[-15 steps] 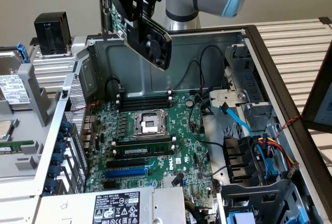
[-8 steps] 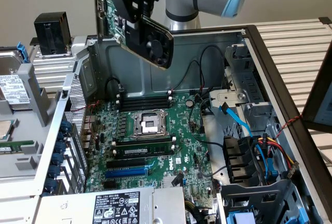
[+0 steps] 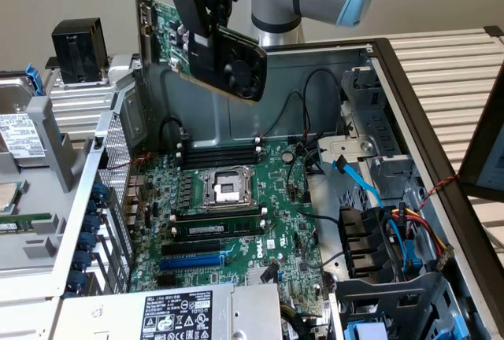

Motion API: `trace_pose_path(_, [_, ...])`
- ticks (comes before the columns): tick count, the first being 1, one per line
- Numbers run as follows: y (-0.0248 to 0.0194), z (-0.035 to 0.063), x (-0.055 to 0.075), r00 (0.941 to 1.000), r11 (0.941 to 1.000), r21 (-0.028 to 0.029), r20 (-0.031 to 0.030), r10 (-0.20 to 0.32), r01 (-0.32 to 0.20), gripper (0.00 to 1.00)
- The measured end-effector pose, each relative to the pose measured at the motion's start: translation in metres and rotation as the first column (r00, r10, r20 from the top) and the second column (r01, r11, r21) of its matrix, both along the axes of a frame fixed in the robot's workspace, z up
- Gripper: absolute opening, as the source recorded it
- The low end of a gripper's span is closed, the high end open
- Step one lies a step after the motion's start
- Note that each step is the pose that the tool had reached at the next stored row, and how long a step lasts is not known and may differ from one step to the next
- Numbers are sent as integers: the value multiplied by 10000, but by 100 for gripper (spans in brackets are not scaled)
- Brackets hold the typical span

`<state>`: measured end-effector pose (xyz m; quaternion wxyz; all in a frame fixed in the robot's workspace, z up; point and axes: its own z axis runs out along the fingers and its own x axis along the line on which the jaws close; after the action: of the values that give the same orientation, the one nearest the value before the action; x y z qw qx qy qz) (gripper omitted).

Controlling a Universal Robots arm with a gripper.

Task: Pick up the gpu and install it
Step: 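Insert the gpu into the slot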

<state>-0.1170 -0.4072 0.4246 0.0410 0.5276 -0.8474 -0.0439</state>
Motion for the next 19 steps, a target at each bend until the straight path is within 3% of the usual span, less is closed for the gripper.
trace_pose_path(6, [0, 0, 1, 9953, 9956, 38, 247, 931, -932, 28])
trace_pose_path(10, [0, -3, 1, 9871, 9876, 99, 349, 1561, -1565, 28])
trace_pose_path(13, [0, -6, 0, 9774, 9779, 133, 379, 2081, -2087, 28])
trace_pose_path(17, [0, -12, 0, 9594, 9601, 125, 416, 2788, -2795, 28])
trace_pose_path(19, [0, -18, 0, 9490, 9499, 109, 471, 3116, -3125, 28])
